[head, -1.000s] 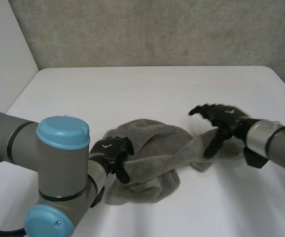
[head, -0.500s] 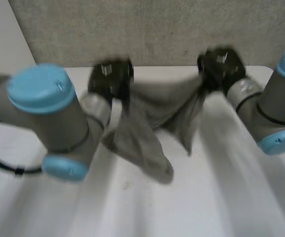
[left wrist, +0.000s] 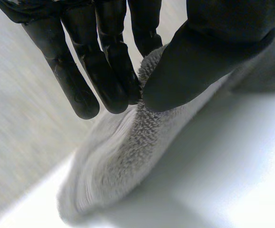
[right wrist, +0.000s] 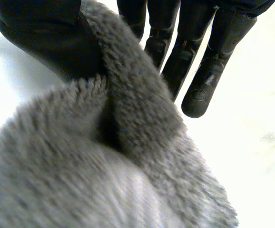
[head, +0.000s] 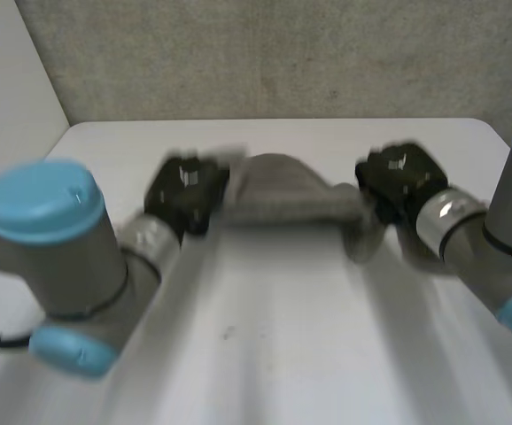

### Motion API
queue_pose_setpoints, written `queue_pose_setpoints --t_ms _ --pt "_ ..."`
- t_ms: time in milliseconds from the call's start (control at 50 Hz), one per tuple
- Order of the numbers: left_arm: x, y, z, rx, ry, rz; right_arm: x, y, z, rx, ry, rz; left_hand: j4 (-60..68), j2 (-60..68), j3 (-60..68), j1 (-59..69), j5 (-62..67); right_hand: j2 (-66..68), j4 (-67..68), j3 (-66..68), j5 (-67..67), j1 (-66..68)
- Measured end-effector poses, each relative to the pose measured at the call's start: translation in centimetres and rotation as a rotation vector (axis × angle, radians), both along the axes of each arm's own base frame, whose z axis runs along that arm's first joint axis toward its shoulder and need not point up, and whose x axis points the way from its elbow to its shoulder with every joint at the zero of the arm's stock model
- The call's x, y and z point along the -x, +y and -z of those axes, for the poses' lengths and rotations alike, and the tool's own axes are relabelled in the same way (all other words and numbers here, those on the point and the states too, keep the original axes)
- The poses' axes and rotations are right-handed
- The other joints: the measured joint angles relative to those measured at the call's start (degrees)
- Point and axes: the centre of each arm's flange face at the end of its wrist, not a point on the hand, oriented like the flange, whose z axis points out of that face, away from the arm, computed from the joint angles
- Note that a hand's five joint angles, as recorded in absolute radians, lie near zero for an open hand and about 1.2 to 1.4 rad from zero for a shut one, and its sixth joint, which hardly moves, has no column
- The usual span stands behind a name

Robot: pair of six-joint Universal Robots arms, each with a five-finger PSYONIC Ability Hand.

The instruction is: Fold the towel.

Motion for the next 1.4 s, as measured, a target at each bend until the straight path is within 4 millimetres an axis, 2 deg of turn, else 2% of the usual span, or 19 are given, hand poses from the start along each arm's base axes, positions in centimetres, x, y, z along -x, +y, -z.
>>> queue_pose_setpoints --t_ms 60,120,180,240,260,280,320,360,420,460,540,560,580,680,740,840,1080,1360,1400 --pt "-0.8 2.6 3.1 -0.121 -0.072 0.020 0.8 1.1 1.7 -0.067 0.084 -0.011 0.00 0.01 0.00 0.00 0.00 0.00 0.00 0.01 0.00 0.00" --pt "-1.3 4.8 5.0 -0.206 -0.110 0.040 1.4 1.7 2.9 -0.101 0.133 -0.015 0.00 0.02 0.01 0.00 0.21 0.00 0.00 0.01 0.00 0.01" --pt "-1.4 6.4 5.7 -0.255 -0.111 0.056 2.0 2.3 4.0 -0.125 0.166 -0.015 -0.58 -0.59 -0.51 0.00 0.13 0.00 0.00 0.01 0.00 0.08" --pt "-1.1 6.9 5.5 -0.265 -0.088 0.066 2.2 2.5 4.4 -0.134 0.175 -0.012 -17.45 -17.49 -17.22 -17.30 -16.32 0.00 0.00 0.01 0.00 0.13" --pt "-0.8 6.9 5.1 -0.260 -0.070 0.069 2.3 2.6 4.5 -0.137 0.176 -0.011 -31.55 -31.52 -31.14 -29.93 -29.20 0.00 0.00 0.01 0.00 0.19" --pt "-0.7 6.8 4.7 -0.252 -0.058 0.071 2.4 2.6 4.6 -0.139 0.176 -0.009 -31.55 -31.52 -31.14 -29.93 -29.20 0.00 0.00 0.01 0.01 0.13" --pt "-0.3 6.4 3.7 -0.227 -0.027 0.073 2.5 2.7 4.8 -0.143 0.176 -0.006 -49.43 -49.39 -49.23 -48.15 -48.23 0.00 0.00 0.01 0.01 0.13" --pt "0.1 5.9 2.8 -0.200 -0.001 0.072 2.5 2.7 4.9 -0.145 0.176 -0.004 -54.08 -54.00 -53.94 -52.31 -52.43 0.00 0.00 0.01 0.01 0.13" --pt "0.4 4.8 1.3 -0.155 0.034 0.063 2.7 2.7 5.2 -0.149 0.174 0.002 -54.79 -54.84 -54.75 -53.06 -53.23 0.00 0.00 0.01 0.02 0.16" --pt "0.6 3.0 -0.3 -0.103 0.070 0.043 2.8 2.8 5.5 -0.148 0.172 0.006 -57.98 -58.10 -57.89 -56.04 -56.48 0.00 0.00 0.01 0.03 0.13" --pt "0.8 0.2 -1.3 -0.054 0.085 0.026 2.9 2.9 5.8 -0.144 0.171 0.008 -58.21 -58.39 -58.17 -56.38 -56.66 0.00 0.00 0.01 0.03 0.14" --pt "0.8 0.2 -1.3 -0.054 0.085 0.026 2.9 2.9 5.8 -0.144 0.171 0.008 -58.21 -58.39 -58.17 -56.38 -56.66 0.00 0.00 0.01 0.03 0.14" --pt "0.9 -0.9 -1.2 -0.042 0.074 0.034 3.0 2.9 5.9 -0.142 0.171 0.009 -58.21 -58.34 -58.16 -56.38 -56.66 0.00 0.00 0.01 0.03 0.13" --pt "2.0 -2.7 0.3 -0.014 0.001 0.166 3.0 2.9 6.1 -0.142 0.170 0.009 -55.42 -55.43 -55.38 -53.64 -54.54 0.00 0.00 0.01 0.03 0.18" --pt "2.6 -3.0 1.0 -0.002 -0.028 0.234 3.0 2.9 6.1 -0.143 0.170 0.009 -54.17 -54.19 -54.13 -52.59 -53.43 0.00 0.00 0.01 0.01 0.14" --pt "4.2 -3.8 3.4 0.029 -0.117 0.405 3.0 3.0 6.3 -0.146 0.171 0.009 -49.38 -49.40 -49.31 -47.67 -48.54 0.00 0.00 0.01 0.05 0.14" --pt "5.1 -5.0 7.2 -0.068 -0.280 0.471 3.1 3.3 6.8 -0.151 0.173 0.009 -47.40 -47.49 -47.38 -45.91 -46.59 0.00 0.00 0.01 0.10 0.14" --pt "4.7 -5.5 7.9 -0.046 -0.356 0.480 3.2 3.4 7.1 -0.158 0.176 0.009 -42.26 -42.27 -42.22 -40.61 -41.42 0.00 0.00 0.01 0.11 0.14" --pt "4.6 -5.5 7.9 -0.046 -0.356 0.480 3.2 3.4 7.1 -0.159 0.177 0.009 -37.91 -37.69 -37.94 -35.99 -37.30 0.00 0.00 0.01 0.10 0.14"
